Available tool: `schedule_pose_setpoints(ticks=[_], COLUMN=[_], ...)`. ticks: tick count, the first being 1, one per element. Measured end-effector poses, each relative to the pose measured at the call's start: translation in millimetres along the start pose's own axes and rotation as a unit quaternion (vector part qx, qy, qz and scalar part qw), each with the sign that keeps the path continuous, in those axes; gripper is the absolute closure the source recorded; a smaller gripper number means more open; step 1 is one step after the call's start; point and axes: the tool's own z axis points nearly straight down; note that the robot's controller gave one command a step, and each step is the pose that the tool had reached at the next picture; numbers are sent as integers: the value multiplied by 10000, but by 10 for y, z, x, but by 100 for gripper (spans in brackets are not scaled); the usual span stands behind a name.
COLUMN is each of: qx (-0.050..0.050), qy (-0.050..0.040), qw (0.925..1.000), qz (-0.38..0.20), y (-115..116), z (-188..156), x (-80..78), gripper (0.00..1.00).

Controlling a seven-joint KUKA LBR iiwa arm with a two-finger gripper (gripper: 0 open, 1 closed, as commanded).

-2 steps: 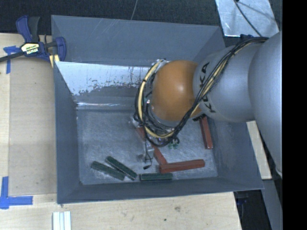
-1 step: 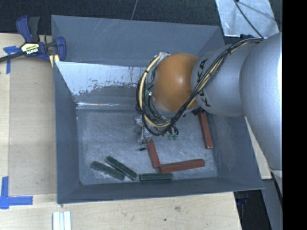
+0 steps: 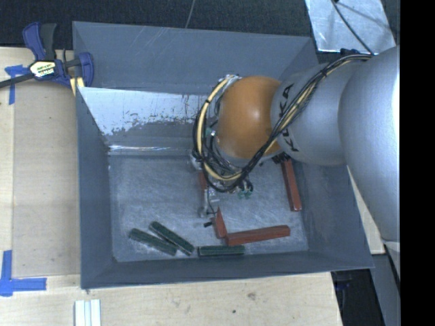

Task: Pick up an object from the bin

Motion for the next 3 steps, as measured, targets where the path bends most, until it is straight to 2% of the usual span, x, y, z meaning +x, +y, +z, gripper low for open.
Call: schedule_pose_setpoints(ticks=[1,2,3], qx=[0,3,-1], qy=[0,14,-17], qw=[10000,9996,9998], qz=[1,-278,-184], y=[0,-5,-476], z=[0,-222,-81], x=[0,12,-151], gripper=[0,0,0])
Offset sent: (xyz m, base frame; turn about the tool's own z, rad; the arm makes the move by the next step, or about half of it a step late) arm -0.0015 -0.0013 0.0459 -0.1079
